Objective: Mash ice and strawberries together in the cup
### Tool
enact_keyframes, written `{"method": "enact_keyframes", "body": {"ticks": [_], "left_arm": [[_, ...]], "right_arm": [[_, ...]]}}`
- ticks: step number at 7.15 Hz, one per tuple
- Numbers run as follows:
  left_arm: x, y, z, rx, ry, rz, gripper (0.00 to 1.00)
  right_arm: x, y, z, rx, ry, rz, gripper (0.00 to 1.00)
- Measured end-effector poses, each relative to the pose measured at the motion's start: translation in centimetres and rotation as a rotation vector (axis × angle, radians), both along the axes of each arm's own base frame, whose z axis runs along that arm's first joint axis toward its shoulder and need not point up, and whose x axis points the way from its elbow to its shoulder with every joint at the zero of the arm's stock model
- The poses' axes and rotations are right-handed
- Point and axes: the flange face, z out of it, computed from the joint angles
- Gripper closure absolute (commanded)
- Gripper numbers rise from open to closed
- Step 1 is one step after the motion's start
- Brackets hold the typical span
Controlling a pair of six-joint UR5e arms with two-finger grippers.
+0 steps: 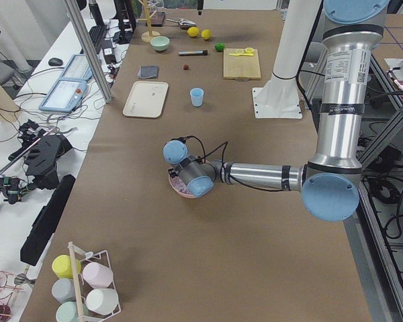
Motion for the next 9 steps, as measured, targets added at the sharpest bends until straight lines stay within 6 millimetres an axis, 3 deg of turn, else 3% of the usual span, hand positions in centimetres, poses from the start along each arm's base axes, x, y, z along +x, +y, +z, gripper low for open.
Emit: {"method": "enact_keyframes", "body": {"ticks": [3,6,9], "left_arm": [[0.3,0.2,-0.2,0.005,0.002,0.007,0.24],[2.4,0.7,-0.6,0.028,-0.009,0.03,0.24],[2.8,1.1,-0.4,0.051,-0.015,0.033,0.24]], "right_arm": [[0.0,0.1,0.2,-0.003,0.001,0.0,0.0],[0.0,0.2,0.4,-0.007,0.002,-0.001,0.0],[0.1,0.4,0.8,-0.015,0.003,-0.001,0.0]]}}
